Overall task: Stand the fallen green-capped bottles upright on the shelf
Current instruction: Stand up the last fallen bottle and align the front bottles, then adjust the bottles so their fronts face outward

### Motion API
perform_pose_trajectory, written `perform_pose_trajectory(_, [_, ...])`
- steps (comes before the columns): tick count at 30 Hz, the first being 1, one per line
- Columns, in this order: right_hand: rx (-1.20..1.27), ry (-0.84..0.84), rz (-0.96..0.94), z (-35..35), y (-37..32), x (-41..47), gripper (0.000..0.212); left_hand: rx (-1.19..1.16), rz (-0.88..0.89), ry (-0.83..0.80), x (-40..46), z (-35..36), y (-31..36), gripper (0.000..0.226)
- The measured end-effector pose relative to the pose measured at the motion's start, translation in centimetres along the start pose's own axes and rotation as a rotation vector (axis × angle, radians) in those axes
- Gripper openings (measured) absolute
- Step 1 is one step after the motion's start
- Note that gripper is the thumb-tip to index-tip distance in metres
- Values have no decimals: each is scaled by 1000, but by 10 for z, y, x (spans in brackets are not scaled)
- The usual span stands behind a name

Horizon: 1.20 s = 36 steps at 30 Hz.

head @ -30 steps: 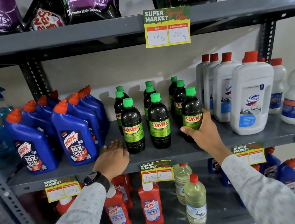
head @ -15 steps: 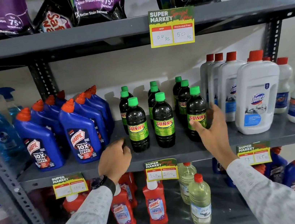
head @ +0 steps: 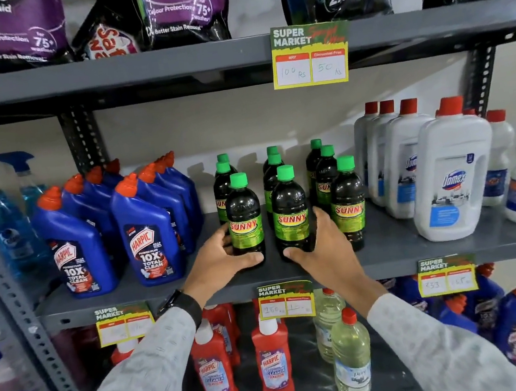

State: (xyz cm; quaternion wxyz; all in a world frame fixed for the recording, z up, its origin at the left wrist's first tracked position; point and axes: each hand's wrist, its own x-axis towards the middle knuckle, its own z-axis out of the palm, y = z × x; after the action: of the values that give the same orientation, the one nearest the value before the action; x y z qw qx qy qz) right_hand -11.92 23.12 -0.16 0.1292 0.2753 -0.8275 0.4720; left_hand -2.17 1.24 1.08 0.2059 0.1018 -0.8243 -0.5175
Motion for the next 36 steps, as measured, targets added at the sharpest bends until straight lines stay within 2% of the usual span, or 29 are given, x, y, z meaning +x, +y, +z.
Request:
perform_pose_trajectory(2, [39,-43,45,3,1,8,107,42,17,40,1,3,0,97])
perform_pose_trajectory(7, [81,-70,46,4,9,23,79,83,51,67,-1,-2,-2,85])
perform_pose_trajectory(12, [98,-121,15,5,9,26,78,89,58,91,-6,-15,-9,80])
perform_pose_trajectory(17, [98,-142,-6,8,8,25,70,79,61,122,-10,-26,-16,86])
perform_pose_trajectory(27, [112,-141,-3,9,12,24,75,85,58,145,-14,-24,-20,90])
perform_pose_trajectory(30, [123,-150,-23,8,10,20,83,109,77,150,-21,-22,-14,90])
perform_pose_trajectory(33, [170,-143,-59,3,9,13,93,364,127,172,-35,-21,-10,88])
perform_pose_trajectory(34, [187,-97,-71,0,9,10,90,515,136,194,-40,-21,-12,89])
perform_pose_trajectory(36, [193,113,-121,-10,12,3,69,777,141,239,-47,-19,-20,88])
